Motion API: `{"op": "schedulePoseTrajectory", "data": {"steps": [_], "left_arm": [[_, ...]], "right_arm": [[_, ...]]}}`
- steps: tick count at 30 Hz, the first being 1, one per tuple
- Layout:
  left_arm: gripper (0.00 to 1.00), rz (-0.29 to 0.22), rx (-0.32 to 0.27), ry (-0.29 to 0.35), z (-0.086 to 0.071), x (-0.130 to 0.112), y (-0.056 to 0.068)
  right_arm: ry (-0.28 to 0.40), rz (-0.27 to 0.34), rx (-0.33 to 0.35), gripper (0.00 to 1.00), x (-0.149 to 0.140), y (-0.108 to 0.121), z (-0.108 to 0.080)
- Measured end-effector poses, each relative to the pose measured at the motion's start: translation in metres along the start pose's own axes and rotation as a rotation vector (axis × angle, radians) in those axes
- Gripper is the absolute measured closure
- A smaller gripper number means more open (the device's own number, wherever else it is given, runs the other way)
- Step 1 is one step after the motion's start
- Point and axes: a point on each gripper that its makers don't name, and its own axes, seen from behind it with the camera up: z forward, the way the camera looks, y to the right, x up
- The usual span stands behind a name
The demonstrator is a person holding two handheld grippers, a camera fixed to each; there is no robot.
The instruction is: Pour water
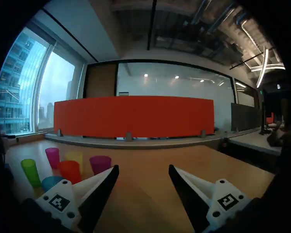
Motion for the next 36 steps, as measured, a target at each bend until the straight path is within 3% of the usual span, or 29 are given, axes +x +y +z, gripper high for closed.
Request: {"op": "schedulePoseTrajectory", "data": {"steps": [5,12,23,36], "left_arm": [[0.01,0.011,0.006,0.001,0.001,-0.001,0.001],[0.01,0.074,0.030,-0.009,0.004,0.009,-0.002],[0.01,0.009,0.032,-0.009,0.008,0.049,-0.001],[0.01,-0.002,0.028,0.026,0.009,0.119,-0.003]], "right_arm": [[-0.005,-0.002,-0.002,0.01,-0.001,0.001,0.000],[-0.026,0.000,-0.009,0.01,0.004,0.004,0.000],[0.005,-0.011,0.001,0.01,0.057,0.007,-0.008],[0.000,-0.016,0.026,0.01,0.109,0.003,-0.012]]}}
